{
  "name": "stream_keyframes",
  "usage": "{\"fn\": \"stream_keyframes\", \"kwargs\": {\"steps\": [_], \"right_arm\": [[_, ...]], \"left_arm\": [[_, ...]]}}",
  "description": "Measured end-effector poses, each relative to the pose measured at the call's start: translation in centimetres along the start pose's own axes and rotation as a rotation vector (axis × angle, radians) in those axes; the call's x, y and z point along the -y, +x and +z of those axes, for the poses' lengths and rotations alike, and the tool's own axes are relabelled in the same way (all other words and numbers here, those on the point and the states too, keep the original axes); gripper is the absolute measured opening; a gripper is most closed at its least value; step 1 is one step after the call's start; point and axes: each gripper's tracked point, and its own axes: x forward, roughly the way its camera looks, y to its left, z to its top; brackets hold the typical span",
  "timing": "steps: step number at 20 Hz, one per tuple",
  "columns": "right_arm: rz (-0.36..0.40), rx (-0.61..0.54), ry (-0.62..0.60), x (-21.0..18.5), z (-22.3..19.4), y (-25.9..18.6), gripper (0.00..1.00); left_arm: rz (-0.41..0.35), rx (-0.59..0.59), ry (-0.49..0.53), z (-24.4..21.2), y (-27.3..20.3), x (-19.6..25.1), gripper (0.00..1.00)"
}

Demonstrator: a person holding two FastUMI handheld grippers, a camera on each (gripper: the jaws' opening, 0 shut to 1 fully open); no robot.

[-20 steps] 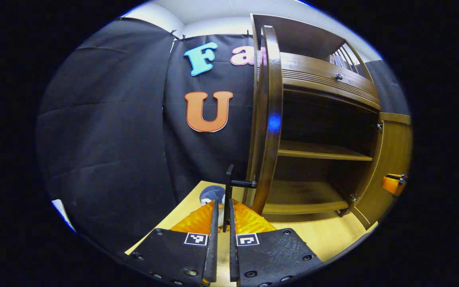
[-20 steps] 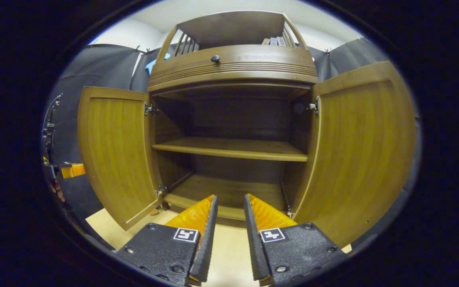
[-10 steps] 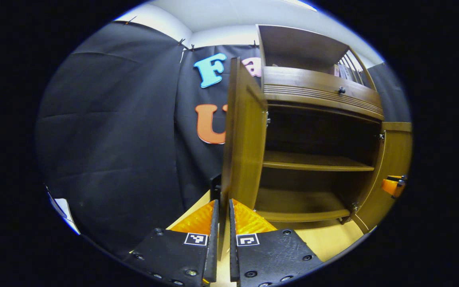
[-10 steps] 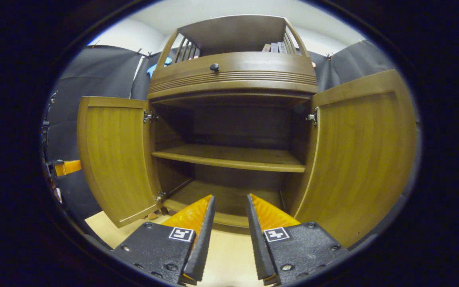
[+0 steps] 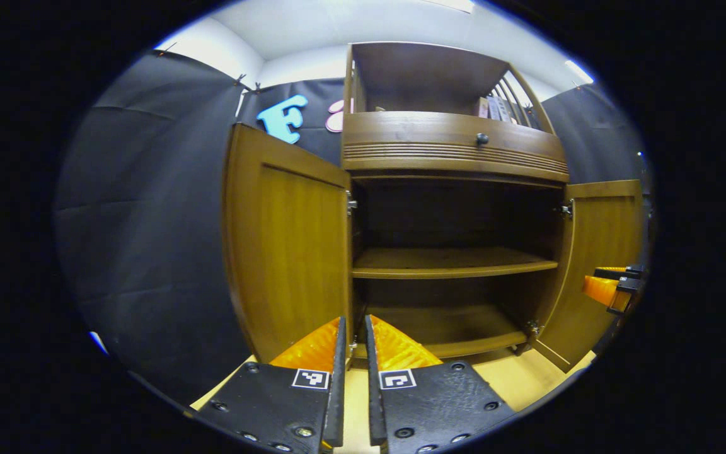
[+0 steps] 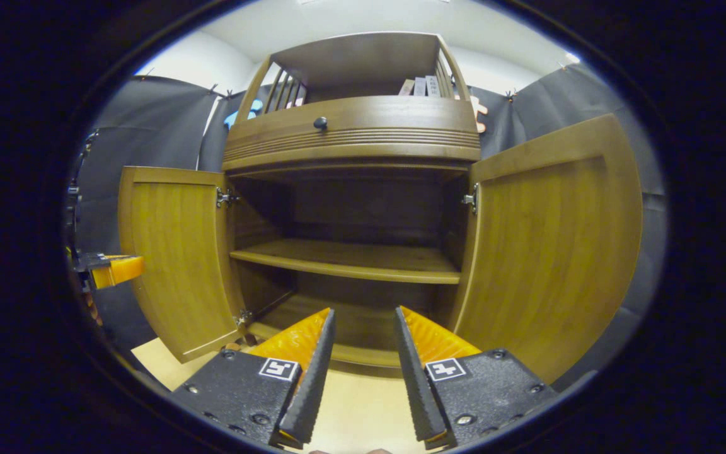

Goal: Open the right door of the double-door shoe cabinet with the right hand, and open the left door with the left hand.

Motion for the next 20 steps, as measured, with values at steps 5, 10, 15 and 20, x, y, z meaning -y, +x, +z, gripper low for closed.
{"fn": "stream_keyframes", "kwargs": {"steps": [5, 10, 15, 20], "right_arm": [[-0.019, 0.030, 0.002, 1.4, 1.2, -0.7, 0.65], [-0.004, 0.045, 0.014, 1.6, 2.3, -1.1, 0.74], [0.000, 0.080, 0.011, 1.3, 3.6, -1.5, 0.80], [0.016, 0.108, 0.005, 0.9, 4.7, -1.8, 0.83]], "left_arm": [[-0.088, -0.007, 0.003, 0.3, 0.7, 4.6, 0.42], [-0.160, 0.003, -0.054, 1.1, 0.4, 8.6, 0.86], [-0.165, 0.035, -0.034, 2.3, -0.2, 10.7, 0.90], [-0.147, 0.063, -0.037, 3.4, -1.0, 11.4, 0.93]]}}
